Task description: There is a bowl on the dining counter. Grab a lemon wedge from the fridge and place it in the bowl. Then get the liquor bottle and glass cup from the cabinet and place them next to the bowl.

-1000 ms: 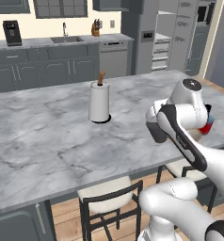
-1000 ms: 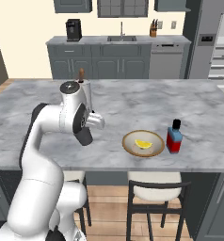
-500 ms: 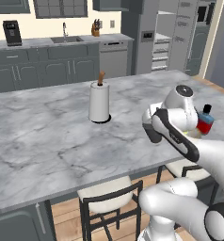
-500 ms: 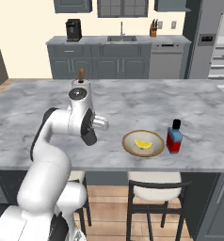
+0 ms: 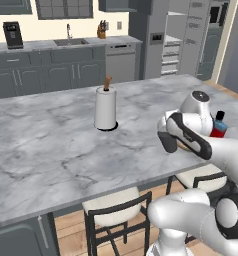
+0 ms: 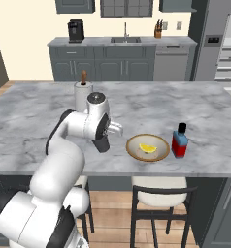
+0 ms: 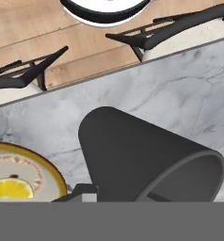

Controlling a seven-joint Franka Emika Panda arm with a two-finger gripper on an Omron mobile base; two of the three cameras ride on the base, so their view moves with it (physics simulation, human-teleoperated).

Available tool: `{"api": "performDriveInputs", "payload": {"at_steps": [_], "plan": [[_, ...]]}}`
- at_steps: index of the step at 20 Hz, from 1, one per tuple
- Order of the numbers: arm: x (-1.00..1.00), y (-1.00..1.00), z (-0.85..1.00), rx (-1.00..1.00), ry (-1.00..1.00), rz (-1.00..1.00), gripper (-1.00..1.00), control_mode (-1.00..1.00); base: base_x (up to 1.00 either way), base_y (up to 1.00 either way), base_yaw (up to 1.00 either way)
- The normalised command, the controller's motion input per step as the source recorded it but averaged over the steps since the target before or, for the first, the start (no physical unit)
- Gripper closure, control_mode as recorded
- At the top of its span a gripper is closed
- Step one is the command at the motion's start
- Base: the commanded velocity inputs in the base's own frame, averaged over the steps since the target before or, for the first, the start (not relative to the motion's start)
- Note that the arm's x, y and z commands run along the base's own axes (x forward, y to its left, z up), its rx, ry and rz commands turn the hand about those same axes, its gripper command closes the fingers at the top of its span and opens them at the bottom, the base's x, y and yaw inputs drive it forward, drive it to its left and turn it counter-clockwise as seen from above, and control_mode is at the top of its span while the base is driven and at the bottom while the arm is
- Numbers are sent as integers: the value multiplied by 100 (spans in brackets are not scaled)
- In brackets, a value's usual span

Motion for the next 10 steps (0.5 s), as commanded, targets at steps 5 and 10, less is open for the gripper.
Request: {"api": "performDriveInputs", "payload": {"at_steps": [5, 10], "plan": [[29, -14, -33, 14, 0, 0, 100, -100, 0, 0, 0], [22, -1, -35, 16, 0, 0, 100, -100, 0, 0, 0]]}}
